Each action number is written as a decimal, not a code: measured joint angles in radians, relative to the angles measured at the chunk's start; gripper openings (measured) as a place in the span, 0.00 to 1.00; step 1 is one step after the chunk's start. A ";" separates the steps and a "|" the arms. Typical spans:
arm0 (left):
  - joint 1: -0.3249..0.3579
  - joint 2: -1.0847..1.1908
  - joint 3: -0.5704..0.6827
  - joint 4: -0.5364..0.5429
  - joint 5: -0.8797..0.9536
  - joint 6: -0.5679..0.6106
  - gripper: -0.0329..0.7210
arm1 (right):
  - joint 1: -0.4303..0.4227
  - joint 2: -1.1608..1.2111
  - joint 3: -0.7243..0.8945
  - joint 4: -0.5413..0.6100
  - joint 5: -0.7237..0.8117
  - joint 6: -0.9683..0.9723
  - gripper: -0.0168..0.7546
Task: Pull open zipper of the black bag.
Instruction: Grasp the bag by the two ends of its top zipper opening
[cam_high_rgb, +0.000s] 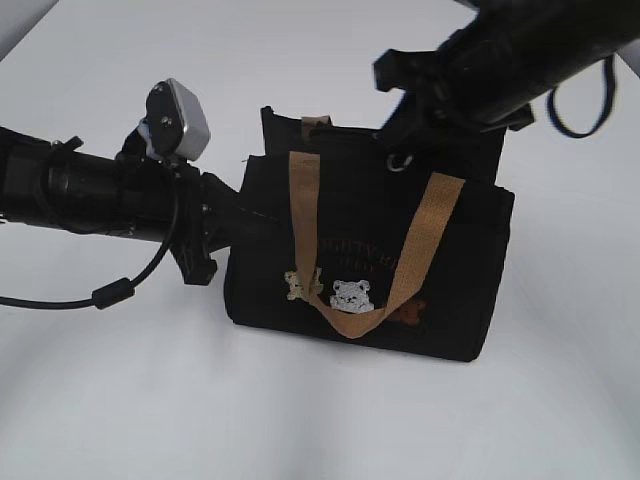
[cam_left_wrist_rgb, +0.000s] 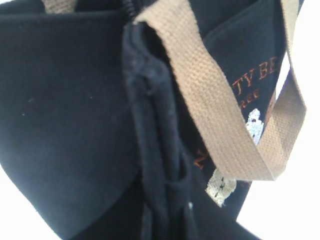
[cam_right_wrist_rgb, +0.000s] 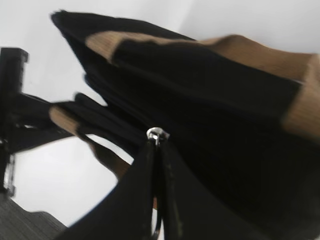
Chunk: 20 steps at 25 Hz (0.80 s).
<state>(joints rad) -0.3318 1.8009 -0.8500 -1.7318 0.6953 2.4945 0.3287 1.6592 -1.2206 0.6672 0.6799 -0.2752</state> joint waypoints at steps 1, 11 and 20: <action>0.000 0.000 -0.001 0.000 0.000 0.000 0.11 | -0.032 -0.016 0.000 -0.032 0.049 0.000 0.03; 0.000 0.000 -0.001 0.000 -0.001 -0.011 0.11 | -0.163 -0.084 0.000 -0.172 0.258 0.001 0.04; 0.000 -0.086 -0.001 0.139 -0.041 -0.614 0.56 | -0.162 -0.126 0.000 -0.173 0.373 0.000 0.71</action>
<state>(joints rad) -0.3318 1.7145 -0.8510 -1.5925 0.6546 1.8805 0.1665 1.5334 -1.2206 0.4944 1.0532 -0.2749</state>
